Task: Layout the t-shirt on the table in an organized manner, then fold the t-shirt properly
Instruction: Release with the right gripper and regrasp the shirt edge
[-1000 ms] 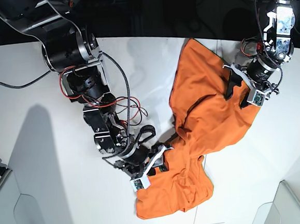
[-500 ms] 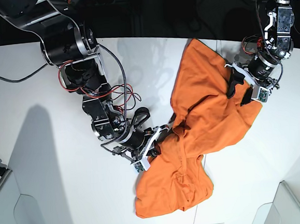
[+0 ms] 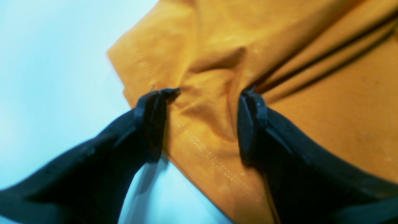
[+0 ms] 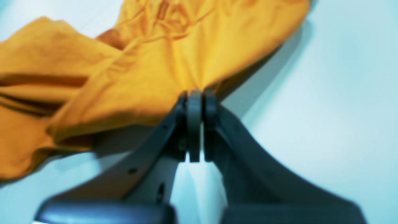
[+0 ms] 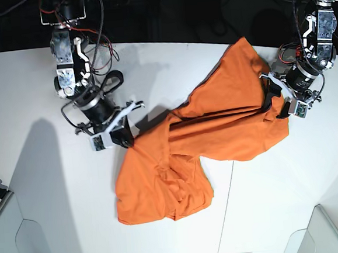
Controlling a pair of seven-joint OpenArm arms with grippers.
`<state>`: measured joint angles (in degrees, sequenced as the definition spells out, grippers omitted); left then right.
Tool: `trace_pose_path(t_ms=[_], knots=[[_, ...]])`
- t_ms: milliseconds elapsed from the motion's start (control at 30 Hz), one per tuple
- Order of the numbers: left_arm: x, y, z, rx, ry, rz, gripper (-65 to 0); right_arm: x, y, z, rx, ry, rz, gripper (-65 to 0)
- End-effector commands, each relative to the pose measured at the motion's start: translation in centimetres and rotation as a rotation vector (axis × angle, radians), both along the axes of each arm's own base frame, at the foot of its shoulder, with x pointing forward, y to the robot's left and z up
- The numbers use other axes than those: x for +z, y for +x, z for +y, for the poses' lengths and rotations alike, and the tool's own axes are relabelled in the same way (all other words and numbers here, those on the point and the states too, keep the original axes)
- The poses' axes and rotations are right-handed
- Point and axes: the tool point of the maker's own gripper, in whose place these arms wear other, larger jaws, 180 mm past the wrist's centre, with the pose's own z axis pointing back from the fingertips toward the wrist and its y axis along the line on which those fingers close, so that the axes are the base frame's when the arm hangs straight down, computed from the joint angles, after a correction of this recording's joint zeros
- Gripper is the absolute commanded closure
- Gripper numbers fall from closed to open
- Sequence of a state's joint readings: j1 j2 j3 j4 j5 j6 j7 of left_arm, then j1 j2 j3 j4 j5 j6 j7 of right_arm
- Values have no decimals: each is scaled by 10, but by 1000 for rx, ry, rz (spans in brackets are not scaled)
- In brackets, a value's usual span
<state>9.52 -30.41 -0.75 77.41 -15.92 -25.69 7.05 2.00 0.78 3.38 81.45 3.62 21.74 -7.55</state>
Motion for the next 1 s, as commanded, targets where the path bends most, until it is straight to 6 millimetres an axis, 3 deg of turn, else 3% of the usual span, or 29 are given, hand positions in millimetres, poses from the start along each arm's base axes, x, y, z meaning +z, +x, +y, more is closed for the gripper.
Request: trace_pose_path(t_ms=[0, 300, 467, 567, 700, 833, 967], knots=[[-2, -2, 15, 11, 70, 31, -374, 15, 1, -16, -47, 11, -51, 0], [-1, 0, 16, 10, 75, 26, -374, 13, -67, -86, -248, 61, 25, 0], [2, 5, 17, 13, 77, 23, -374, 33, -85, -121, -329, 83, -14, 0], [2, 5, 17, 13, 76, 23, -374, 45, -79, -122, -321, 133, -54, 0], [2, 3, 9, -24, 58, 31, -374, 62, -58, -106, -276, 168, -109, 0], [4, -1, -6, -82, 2, 50, -374, 81, -29, -81, -214, 146, -166, -178], [11, -2, -20, -122, -49, 65, -374, 82, -1, -60, -197, 68, -171, -205]])
